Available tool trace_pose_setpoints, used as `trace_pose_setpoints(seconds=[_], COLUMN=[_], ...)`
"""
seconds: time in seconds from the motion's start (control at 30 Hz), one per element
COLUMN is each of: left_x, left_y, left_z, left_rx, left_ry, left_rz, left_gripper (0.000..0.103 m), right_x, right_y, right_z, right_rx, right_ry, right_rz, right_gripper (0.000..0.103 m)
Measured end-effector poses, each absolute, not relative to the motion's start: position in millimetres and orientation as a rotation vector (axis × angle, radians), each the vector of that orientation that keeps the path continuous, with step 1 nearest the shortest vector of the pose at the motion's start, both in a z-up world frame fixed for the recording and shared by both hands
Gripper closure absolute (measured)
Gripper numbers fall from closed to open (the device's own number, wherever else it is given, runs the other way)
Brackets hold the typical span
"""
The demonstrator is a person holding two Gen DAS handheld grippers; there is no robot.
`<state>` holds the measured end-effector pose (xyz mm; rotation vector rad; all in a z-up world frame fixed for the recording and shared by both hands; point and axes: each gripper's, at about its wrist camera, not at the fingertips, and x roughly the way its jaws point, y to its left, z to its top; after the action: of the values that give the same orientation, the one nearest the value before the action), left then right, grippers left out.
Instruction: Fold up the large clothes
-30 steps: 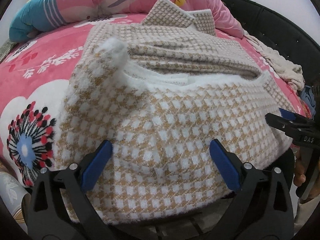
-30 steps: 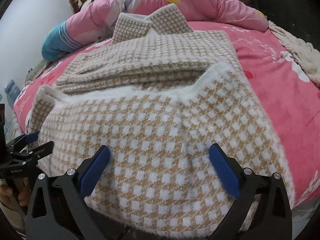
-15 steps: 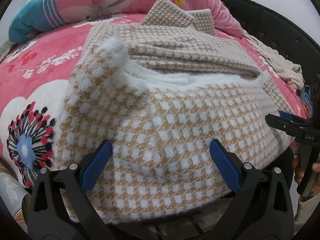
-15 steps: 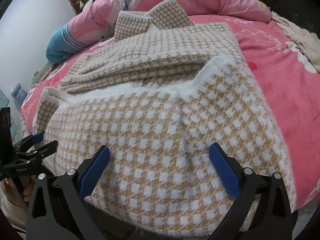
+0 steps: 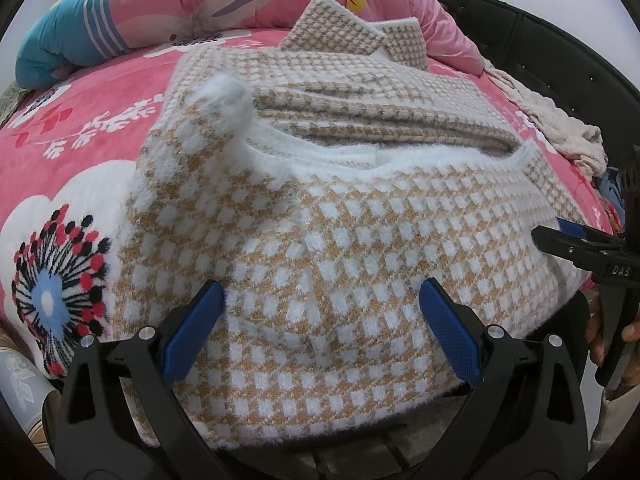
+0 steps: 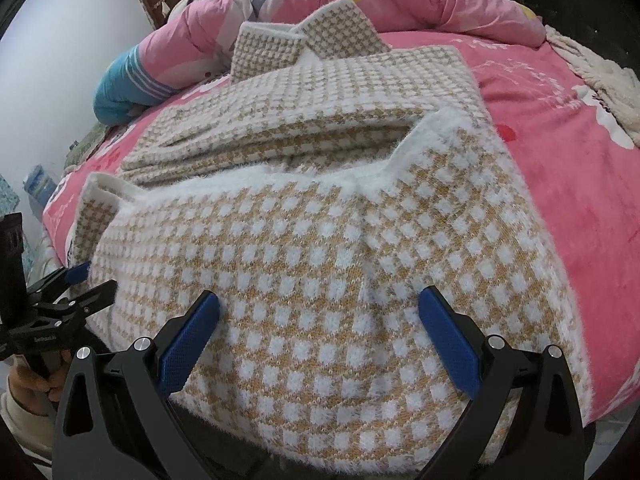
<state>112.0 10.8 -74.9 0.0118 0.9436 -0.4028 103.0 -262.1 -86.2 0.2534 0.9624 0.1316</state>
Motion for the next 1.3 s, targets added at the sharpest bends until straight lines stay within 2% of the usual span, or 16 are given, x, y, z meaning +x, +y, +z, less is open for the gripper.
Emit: trace_pose_setpoints(seconds=[1.3], left_x=[106.2], left_y=[10.8], left_z=[-72.6], left_rx=[0.013], left_ry=[0.921], left_rz=[-0.412], left_gripper=[0.008], right_x=[103.8], right_y=[-262.5], right_z=[-86.3], right_rx=[0.249], right_ry=[0.961], right_rz=[0.136], right_gripper=[0.006])
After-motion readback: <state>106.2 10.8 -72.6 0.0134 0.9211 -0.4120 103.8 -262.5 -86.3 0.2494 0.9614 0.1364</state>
